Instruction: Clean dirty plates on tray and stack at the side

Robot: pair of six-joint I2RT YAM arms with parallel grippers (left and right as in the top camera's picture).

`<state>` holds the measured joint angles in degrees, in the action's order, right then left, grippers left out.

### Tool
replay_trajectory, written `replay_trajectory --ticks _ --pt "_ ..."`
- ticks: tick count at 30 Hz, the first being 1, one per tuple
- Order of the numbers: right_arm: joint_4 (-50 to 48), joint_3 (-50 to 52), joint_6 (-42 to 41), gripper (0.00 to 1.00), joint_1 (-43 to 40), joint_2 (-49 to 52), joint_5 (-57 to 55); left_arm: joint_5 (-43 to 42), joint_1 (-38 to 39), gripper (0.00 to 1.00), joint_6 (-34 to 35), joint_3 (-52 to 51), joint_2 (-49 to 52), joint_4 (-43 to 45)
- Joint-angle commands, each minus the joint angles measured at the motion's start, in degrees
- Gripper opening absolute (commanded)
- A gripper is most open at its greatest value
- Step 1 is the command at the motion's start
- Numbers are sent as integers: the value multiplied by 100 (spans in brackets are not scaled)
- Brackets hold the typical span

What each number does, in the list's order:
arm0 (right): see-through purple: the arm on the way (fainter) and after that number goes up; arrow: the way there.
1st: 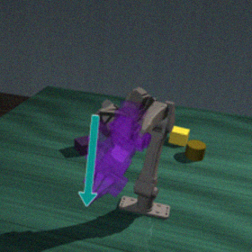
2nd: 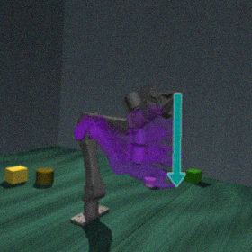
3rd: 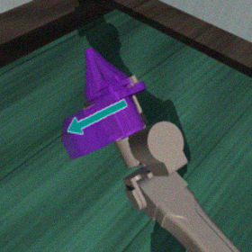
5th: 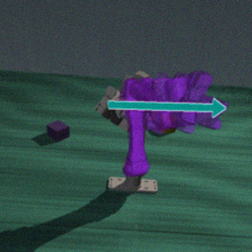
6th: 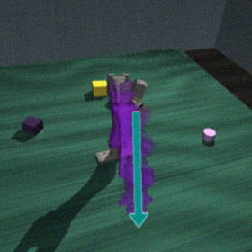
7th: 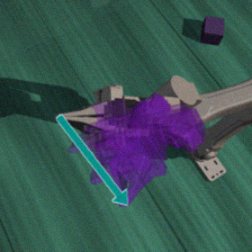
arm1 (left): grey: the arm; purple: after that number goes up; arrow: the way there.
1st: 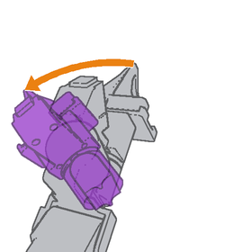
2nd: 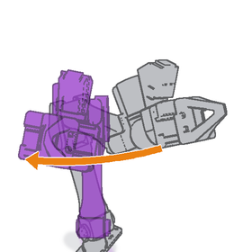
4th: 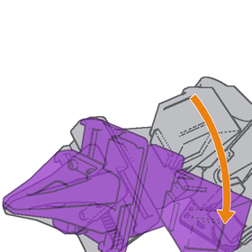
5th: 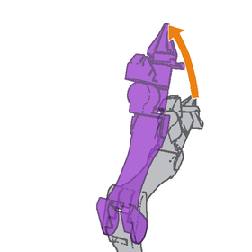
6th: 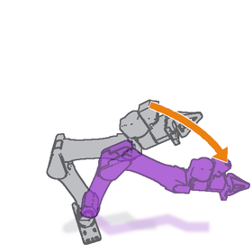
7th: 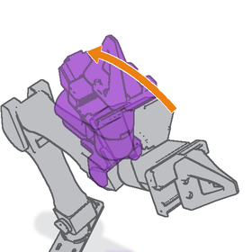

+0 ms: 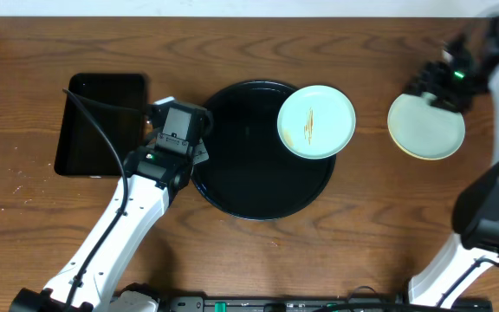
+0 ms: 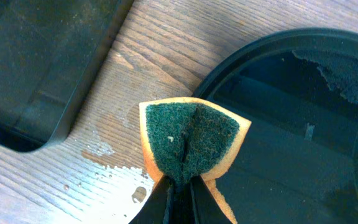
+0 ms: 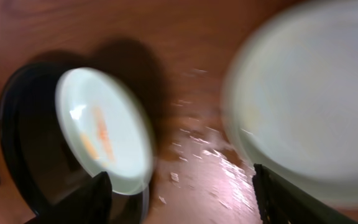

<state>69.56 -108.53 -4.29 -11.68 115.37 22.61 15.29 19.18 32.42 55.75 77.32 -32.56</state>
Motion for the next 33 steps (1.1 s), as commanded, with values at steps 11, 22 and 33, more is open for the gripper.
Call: replay_trajectory --ticks 11,22,33 --pt "-389 50 72 70 2645 1113 -3388 13 -28 8 219 -20 17 -74" --pt "-426 48 9 51 2850 1335 -3482 13 -28 8 216 -20 15 -90" --pt "219 -1110 -118 56 2634 1080 -2885 13 -28 8 219 -20 17 -81"
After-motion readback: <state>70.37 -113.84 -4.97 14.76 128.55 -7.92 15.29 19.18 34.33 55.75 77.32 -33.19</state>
